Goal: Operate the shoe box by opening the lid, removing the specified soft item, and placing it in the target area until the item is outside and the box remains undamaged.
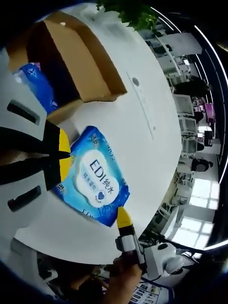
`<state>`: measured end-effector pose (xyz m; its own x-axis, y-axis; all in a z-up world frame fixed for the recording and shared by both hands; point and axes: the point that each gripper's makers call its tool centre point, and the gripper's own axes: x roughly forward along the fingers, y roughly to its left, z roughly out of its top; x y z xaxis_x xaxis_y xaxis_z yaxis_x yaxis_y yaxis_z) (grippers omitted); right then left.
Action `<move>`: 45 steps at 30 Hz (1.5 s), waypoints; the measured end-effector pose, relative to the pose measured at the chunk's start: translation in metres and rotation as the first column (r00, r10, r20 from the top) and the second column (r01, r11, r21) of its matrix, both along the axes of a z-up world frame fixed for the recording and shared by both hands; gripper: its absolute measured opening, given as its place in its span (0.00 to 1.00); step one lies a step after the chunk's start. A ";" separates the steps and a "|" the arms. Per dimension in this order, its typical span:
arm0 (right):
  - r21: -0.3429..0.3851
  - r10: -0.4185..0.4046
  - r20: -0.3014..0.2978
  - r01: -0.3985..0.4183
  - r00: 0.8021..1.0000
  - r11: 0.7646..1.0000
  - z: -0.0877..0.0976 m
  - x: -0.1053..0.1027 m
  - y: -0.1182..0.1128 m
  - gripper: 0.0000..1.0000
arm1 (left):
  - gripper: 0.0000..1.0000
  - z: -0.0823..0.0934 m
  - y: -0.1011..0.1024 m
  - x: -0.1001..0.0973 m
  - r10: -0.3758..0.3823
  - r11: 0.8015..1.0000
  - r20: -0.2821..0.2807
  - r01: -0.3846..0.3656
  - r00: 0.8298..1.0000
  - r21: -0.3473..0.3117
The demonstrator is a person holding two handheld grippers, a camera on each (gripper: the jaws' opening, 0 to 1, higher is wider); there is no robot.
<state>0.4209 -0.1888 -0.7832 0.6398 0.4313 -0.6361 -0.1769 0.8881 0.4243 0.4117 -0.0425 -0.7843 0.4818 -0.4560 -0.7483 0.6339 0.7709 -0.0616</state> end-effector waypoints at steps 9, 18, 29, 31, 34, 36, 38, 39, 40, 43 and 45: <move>-0.004 -0.008 -0.002 0.008 1.000 1.000 -0.009 0.000 -0.002 0.00 | 0.00 -0.008 -0.004 0.001 -0.086 0.993 0.039 0.082 0.996 0.086; 0.000 -0.025 0.008 0.025 1.000 1.000 -0.016 0.002 -0.006 0.00 | 0.00 -0.014 -0.008 0.002 -0.129 0.986 0.046 0.123 0.991 0.113; 0.011 -0.048 0.022 0.048 0.999 0.999 -0.017 0.004 -0.011 0.00 | 0.00 -0.016 -0.014 0.002 -0.144 0.984 0.056 0.137 0.988 0.114; 0.011 -0.051 0.022 0.050 0.998 0.999 -0.018 0.004 -0.012 0.00 | 0.00 -0.019 -0.015 0.000 -0.161 0.980 0.054 0.153 0.985 0.129; 0.006 -0.051 0.028 0.050 0.998 0.999 -0.019 0.003 -0.012 0.00 | 0.00 -0.020 -0.015 0.000 -0.186 0.972 0.057 0.176 0.981 0.155; 0.005 -0.051 0.029 0.051 0.998 0.999 -0.019 0.003 -0.012 0.00 | 0.00 -0.021 -0.015 0.000 -0.189 0.971 0.056 0.178 0.981 0.157; 0.011 -0.057 0.026 0.056 0.998 0.998 -0.020 0.003 -0.012 0.00 | 0.00 -0.022 -0.014 -0.001 -0.191 0.970 0.049 0.181 0.980 0.160; 0.011 -0.056 0.027 0.056 0.998 0.998 -0.020 0.002 -0.013 0.00 | 0.00 -0.023 -0.014 -0.002 -0.199 0.968 0.050 0.188 0.979 0.167; 0.011 -0.056 0.026 0.056 0.998 0.998 -0.021 0.002 -0.013 0.00 | 0.00 -0.024 -0.014 -0.002 -0.201 0.967 0.050 0.190 0.978 0.170; 0.005 -0.057 0.025 0.056 0.998 0.998 -0.022 0.001 -0.013 0.00 | 0.00 -0.024 -0.013 -0.003 -0.207 0.964 0.051 0.195 0.977 0.178; -0.008 -0.055 0.030 0.055 0.998 0.998 -0.023 0.000 -0.014 0.00 | 0.00 -0.024 -0.013 -0.004 -0.206 0.965 0.048 0.194 0.977 0.177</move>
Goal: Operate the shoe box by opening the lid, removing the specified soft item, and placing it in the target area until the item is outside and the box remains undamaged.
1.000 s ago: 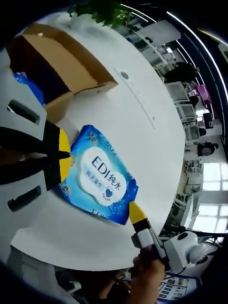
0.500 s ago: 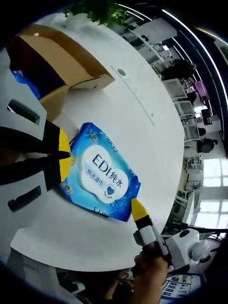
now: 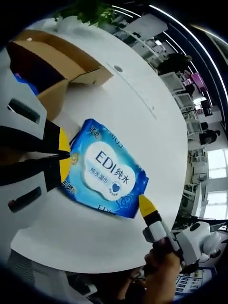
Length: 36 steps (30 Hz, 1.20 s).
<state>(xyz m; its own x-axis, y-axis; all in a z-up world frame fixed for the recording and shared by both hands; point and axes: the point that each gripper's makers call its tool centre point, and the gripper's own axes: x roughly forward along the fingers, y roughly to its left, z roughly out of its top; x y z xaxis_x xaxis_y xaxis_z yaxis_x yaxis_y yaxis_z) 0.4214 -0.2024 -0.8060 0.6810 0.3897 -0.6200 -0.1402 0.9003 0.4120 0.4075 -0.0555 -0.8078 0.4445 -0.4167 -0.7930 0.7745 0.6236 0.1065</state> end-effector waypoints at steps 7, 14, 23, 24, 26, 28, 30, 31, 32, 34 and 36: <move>-0.029 0.013 0.011 -0.013 1.000 0.999 0.002 0.000 0.001 0.00 | 0.01 0.000 0.001 0.000 -0.001 1.000 -0.007 0.001 1.000 0.005; -0.074 0.040 0.020 -0.038 0.999 0.997 0.004 -0.003 -0.001 0.00 | 0.04 0.006 0.004 -0.001 0.015 1.000 -0.023 -0.016 1.000 -0.020; -0.130 0.082 0.046 -0.076 0.996 0.989 0.015 -0.005 0.000 0.06 | 0.12 0.016 0.002 -0.005 0.029 0.996 -0.051 -0.033 0.998 -0.077; -0.140 0.087 0.051 -0.079 0.995 0.987 0.017 -0.005 -0.001 0.07 | 0.14 0.017 0.002 -0.006 0.027 0.996 -0.057 -0.032 0.998 -0.083; -0.150 0.096 0.054 -0.087 0.994 0.985 0.018 -0.005 -0.002 0.09 | 0.17 0.020 0.000 -0.008 0.024 0.995 -0.063 -0.030 0.998 -0.096; -0.157 0.102 0.063 -0.091 0.993 0.983 0.023 -0.006 -0.001 0.09 | 0.18 0.024 0.001 -0.008 0.025 0.994 -0.056 -0.030 0.998 -0.104; -0.160 0.106 0.068 -0.094 0.992 0.983 0.028 -0.007 0.000 0.11 | 0.18 0.029 0.001 -0.009 0.027 0.993 -0.058 -0.034 0.998 -0.116; -0.160 0.107 0.069 -0.095 0.992 0.983 0.028 -0.007 0.000 0.13 | 0.19 0.031 0.001 -0.009 0.029 0.992 -0.057 -0.036 0.998 -0.122; -0.161 0.108 0.071 -0.096 0.992 0.982 0.031 -0.009 0.001 0.13 | 0.20 0.034 0.002 -0.009 0.030 0.991 -0.055 -0.037 0.998 -0.127; -0.164 0.116 0.076 -0.102 0.990 0.981 0.035 -0.011 0.004 0.14 | 0.20 0.038 0.004 -0.008 0.037 0.990 -0.055 -0.044 0.998 -0.136; -0.172 0.129 0.080 -0.113 0.988 0.978 0.038 -0.014 0.007 0.15 | 0.21 0.042 0.006 -0.008 0.042 0.988 -0.059 -0.051 0.997 -0.146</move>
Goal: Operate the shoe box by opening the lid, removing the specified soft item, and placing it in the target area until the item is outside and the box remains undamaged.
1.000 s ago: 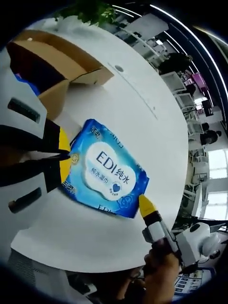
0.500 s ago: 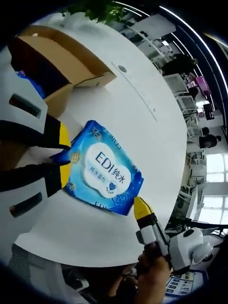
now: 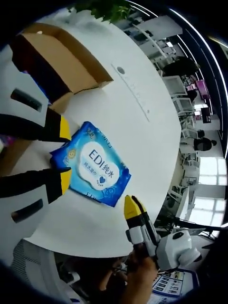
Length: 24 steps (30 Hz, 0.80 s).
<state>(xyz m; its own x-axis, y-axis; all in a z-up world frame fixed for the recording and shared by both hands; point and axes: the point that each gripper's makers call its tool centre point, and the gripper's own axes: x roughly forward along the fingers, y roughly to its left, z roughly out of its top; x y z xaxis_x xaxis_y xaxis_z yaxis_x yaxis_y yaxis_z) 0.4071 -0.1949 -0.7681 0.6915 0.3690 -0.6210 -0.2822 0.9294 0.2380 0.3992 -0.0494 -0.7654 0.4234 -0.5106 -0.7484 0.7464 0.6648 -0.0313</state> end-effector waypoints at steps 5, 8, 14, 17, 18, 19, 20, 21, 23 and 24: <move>-0.021 0.027 0.011 -0.027 1.000 0.999 0.007 -0.005 0.006 0.18 | 0.24 0.008 0.005 -0.001 0.019 0.999 -0.011 -0.020 1.000 -0.025; -0.026 0.042 0.017 -0.042 0.999 0.999 0.010 -0.005 0.006 0.19 | 0.26 0.013 0.008 -0.003 0.023 0.999 -0.009 -0.023 1.000 -0.030; -0.059 0.089 0.030 -0.087 0.996 0.994 0.020 -0.009 0.014 0.21 | 0.27 0.024 0.018 -0.003 0.024 0.999 0.007 -0.024 1.000 -0.040; -0.068 0.110 0.037 -0.107 0.993 0.992 0.025 -0.009 0.019 0.22 | 0.27 0.026 0.025 -0.004 0.033 0.998 -0.008 -0.033 0.999 -0.047; -0.076 0.118 0.040 -0.115 0.992 0.990 0.028 -0.010 0.023 0.22 | 0.28 0.027 0.026 -0.005 0.038 0.998 -0.016 -0.039 0.999 -0.052; -0.083 0.125 0.042 -0.121 0.991 0.989 0.029 -0.010 0.024 0.22 | 0.28 0.028 0.028 -0.004 0.042 0.997 -0.014 -0.042 0.999 -0.058; -0.089 0.132 0.046 -0.127 0.990 0.988 0.030 -0.010 0.026 0.22 | 0.27 0.030 0.029 -0.005 0.042 0.997 -0.008 -0.043 0.999 -0.059; -0.091 0.137 0.049 -0.132 0.989 0.987 0.032 -0.009 0.028 0.22 | 0.27 0.031 0.031 -0.005 0.042 0.997 -0.005 -0.043 0.999 -0.057; -0.093 0.152 0.055 -0.147 0.987 0.985 0.036 -0.009 0.034 0.22 | 0.27 0.033 0.034 -0.006 0.040 0.998 0.001 -0.040 0.999 -0.057; -0.098 0.162 0.059 -0.155 0.985 0.983 0.038 -0.009 0.038 0.22 | 0.27 0.034 0.035 -0.005 0.040 0.997 0.003 -0.040 0.999 -0.059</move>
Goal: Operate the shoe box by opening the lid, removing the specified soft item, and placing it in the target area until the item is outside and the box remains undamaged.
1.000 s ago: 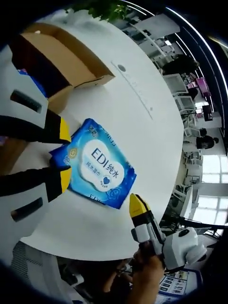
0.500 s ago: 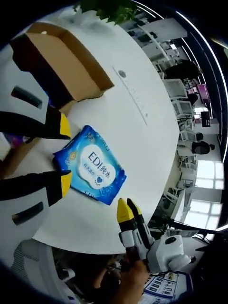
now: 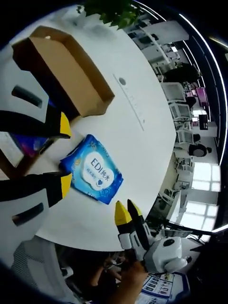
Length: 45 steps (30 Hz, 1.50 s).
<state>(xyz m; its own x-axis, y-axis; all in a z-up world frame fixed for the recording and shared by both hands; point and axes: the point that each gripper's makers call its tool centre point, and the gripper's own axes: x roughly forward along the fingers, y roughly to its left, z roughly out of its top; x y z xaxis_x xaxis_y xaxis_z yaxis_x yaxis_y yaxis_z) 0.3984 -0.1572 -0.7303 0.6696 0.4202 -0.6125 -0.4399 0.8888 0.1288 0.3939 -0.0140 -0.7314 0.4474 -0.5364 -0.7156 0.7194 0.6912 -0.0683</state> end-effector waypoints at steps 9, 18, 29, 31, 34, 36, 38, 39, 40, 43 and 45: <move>-0.035 0.075 0.039 -0.074 0.996 0.997 0.011 0.005 0.025 0.22 | 0.28 0.008 0.021 -0.001 -0.005 1.000 0.015 0.005 1.000 -0.011; -0.026 0.139 0.055 -0.138 0.989 0.990 0.019 0.006 0.057 0.22 | 0.27 0.007 0.043 -0.004 -0.007 1.000 0.019 0.007 1.000 -0.015; -0.037 0.227 0.085 -0.225 0.970 0.974 0.026 0.010 0.093 0.20 | 0.25 0.005 0.063 -0.003 -0.024 0.999 0.033 0.025 0.999 -0.033; -0.037 0.248 0.086 -0.246 0.965 0.969 0.026 0.010 0.101 0.20 | 0.25 0.004 0.066 -0.004 -0.031 0.998 0.029 0.032 0.999 -0.047; -0.045 0.270 0.090 -0.267 0.959 0.963 0.026 0.010 0.110 0.19 | 0.22 0.001 0.073 -0.003 -0.034 0.999 0.040 0.035 0.999 -0.032; -0.045 0.289 0.088 -0.286 0.953 0.957 0.025 0.009 0.118 0.19 | 0.21 0.000 0.077 -0.002 -0.038 0.999 0.045 0.039 0.998 -0.026; -0.046 0.305 0.089 -0.302 0.948 0.952 0.025 0.008 0.124 0.19 | 0.22 -0.002 0.080 -0.002 -0.040 0.999 0.042 0.041 0.998 -0.028; -0.050 0.316 0.091 -0.313 0.944 0.949 0.025 0.008 0.128 0.19 | 0.22 -0.002 0.082 -0.002 -0.043 0.999 0.040 0.044 0.998 -0.028; -0.055 0.323 0.090 -0.320 0.942 0.946 0.024 0.007 0.130 0.19 | 0.21 -0.004 0.083 -0.003 -0.046 0.999 0.040 0.047 0.998 -0.027; -0.061 0.354 0.095 -0.350 0.930 0.935 0.024 0.005 0.140 0.19 | 0.21 -0.007 0.086 -0.004 -0.064 0.998 0.039 0.065 0.997 -0.022; -0.073 0.381 0.100 -0.375 0.919 0.924 0.024 0.004 0.146 0.19 | 0.21 -0.010 0.089 -0.004 -0.071 0.997 0.038 0.072 0.997 -0.016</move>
